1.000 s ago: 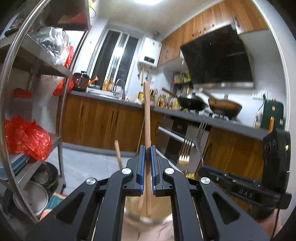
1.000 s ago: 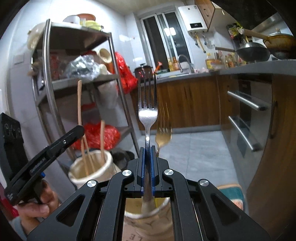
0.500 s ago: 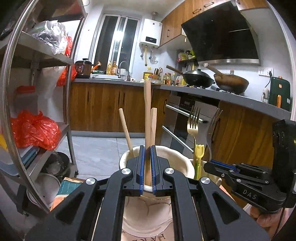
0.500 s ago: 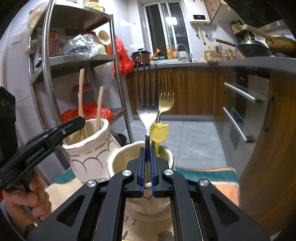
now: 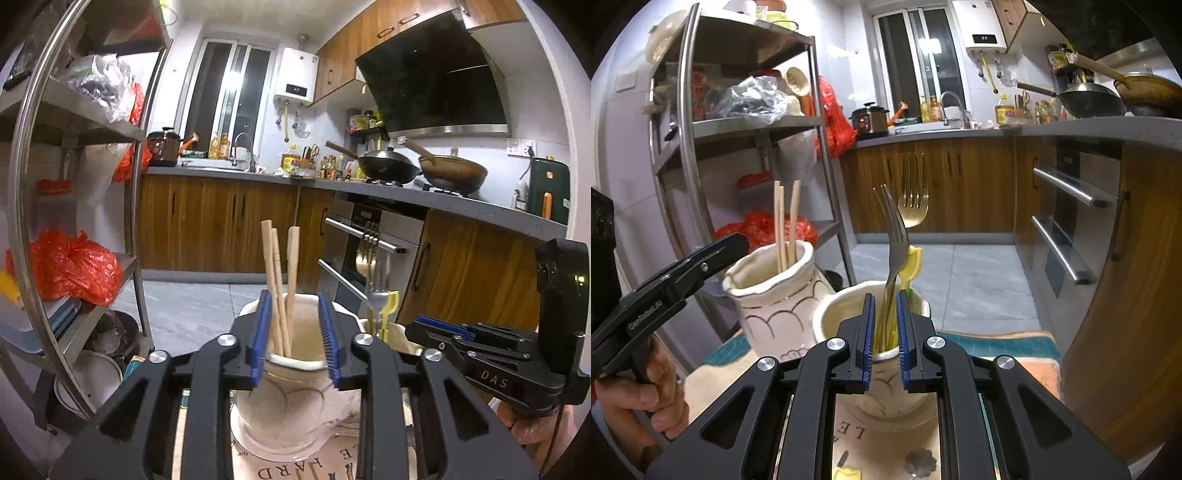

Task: Organize utensils
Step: 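Open both tools to release chopstick and fork, then withdraw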

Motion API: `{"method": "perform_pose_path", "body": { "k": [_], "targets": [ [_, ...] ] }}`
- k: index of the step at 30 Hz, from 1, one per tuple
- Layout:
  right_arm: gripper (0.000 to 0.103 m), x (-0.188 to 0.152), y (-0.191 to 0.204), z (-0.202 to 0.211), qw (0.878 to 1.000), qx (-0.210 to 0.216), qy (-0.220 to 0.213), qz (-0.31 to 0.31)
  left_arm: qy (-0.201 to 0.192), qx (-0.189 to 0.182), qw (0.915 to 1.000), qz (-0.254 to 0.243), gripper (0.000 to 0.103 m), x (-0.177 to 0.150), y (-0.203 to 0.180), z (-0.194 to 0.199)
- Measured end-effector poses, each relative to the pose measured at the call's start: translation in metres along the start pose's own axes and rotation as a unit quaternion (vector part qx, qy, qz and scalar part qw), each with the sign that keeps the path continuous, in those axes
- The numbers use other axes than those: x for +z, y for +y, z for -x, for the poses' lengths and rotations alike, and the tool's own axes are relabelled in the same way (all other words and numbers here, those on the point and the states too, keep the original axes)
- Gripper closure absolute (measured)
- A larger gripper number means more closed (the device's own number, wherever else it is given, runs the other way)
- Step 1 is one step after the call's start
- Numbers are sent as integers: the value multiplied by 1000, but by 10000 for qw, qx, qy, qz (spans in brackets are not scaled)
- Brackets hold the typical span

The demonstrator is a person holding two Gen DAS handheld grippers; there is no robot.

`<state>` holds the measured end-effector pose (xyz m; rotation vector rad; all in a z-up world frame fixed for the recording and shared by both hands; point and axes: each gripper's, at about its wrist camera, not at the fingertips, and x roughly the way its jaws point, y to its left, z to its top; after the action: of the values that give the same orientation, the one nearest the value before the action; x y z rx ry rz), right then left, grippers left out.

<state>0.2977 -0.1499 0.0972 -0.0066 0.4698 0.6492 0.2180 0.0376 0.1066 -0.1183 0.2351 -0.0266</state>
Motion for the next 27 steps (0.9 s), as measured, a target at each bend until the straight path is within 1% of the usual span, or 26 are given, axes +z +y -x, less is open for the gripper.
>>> {"method": "perform_pose_path", "body": {
  "k": [3,8,11,17,22,25,27],
  "targets": [
    [80,-3,3,12,9999,-11,-46,94,-80,-40,10000,-45,69,0,-2,13],
    [79,-9,3,29,9999,18,-50,131,-93,-40,9999,-16,46,-5,2,34],
    [79,-14,1,36,9999,-51,-46,122,87,-21,10000,-19,45,-14,5,42],
    [79,-28,-3,48,9998,-108,134,107,467,28,9988,131,45,-35,17,52],
    [74,-45,-2,52,9990,-65,427,115,879,-37,9955,349,45,-55,26,56],
    [74,-57,-5,52,9976,-35,692,83,1234,-23,9918,327,45,-70,25,52],
    [74,-64,-6,51,9965,-17,833,63,1389,-39,9899,287,45,-77,24,50]
  ]
}}
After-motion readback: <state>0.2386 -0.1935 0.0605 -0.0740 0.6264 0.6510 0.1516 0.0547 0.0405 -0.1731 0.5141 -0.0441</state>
